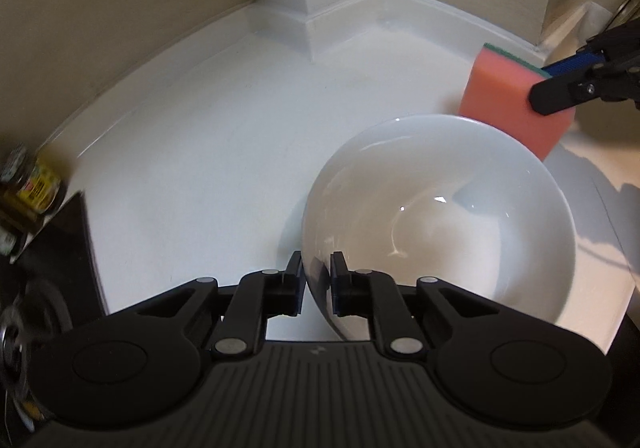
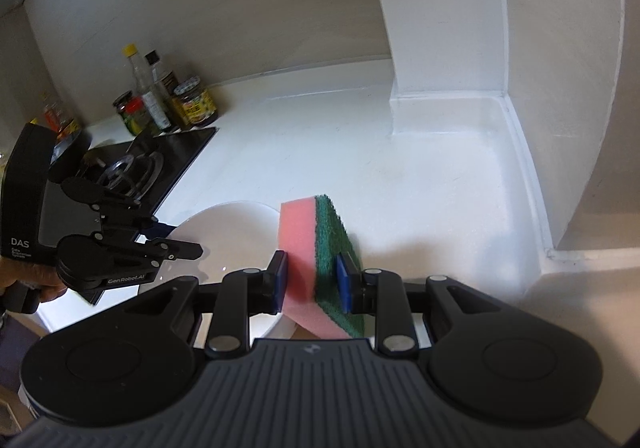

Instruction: Clean bowl

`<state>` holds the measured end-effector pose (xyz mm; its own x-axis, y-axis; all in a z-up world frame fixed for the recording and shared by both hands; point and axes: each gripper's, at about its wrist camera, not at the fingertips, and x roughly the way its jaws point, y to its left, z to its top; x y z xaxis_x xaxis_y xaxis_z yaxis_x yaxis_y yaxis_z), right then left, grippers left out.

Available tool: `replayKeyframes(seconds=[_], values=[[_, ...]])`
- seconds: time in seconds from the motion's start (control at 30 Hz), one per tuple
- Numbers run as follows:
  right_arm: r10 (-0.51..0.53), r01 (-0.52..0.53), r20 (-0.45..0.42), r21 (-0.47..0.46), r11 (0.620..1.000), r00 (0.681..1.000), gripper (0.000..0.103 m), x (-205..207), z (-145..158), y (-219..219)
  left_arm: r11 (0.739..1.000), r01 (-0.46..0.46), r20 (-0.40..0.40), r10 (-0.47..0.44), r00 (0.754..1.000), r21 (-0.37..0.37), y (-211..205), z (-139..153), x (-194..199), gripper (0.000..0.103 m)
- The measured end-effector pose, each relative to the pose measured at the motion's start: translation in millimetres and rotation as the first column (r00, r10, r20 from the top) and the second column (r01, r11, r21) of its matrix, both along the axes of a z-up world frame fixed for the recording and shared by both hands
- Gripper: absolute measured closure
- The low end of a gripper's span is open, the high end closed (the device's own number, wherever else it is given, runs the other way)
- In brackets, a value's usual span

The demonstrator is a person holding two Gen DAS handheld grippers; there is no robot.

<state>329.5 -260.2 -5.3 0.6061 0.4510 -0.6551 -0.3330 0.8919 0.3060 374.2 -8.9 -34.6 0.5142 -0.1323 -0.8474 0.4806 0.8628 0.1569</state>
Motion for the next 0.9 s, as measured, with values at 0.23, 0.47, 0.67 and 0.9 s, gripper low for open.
replayKeyframes(seconds=[0.23, 0.47, 0.67, 0.9], values=[[-0.009, 0.009, 0.004, 0.007, 1.0, 1.0, 0.081, -2, -2, 2, 0.976, -0.219, -0.03, 0.218, 0.975, -0.017, -2, 7, -11, 0.089], [0.01, -0.01, 0.007, -0.01, 1.0, 1.0, 0.081, -6, -1, 7, 0.95, -0.304, -0.057, 0.3, 0.952, -0.074, 9, 4, -39, 0.085], [0.028, -0.027, 0.008, -0.021, 0.999, 1.0, 0.08, -10, 0, 10, 0.953, -0.296, -0.045, 0.294, 0.955, -0.067, 10, 8, -48, 0.084], [0.025, -0.025, 0.007, -0.023, 0.999, 1.0, 0.081, 0, 0, 7, 0.997, -0.012, 0.001, 0.012, 1.0, 0.074, -4, 3, -32, 0.086]])
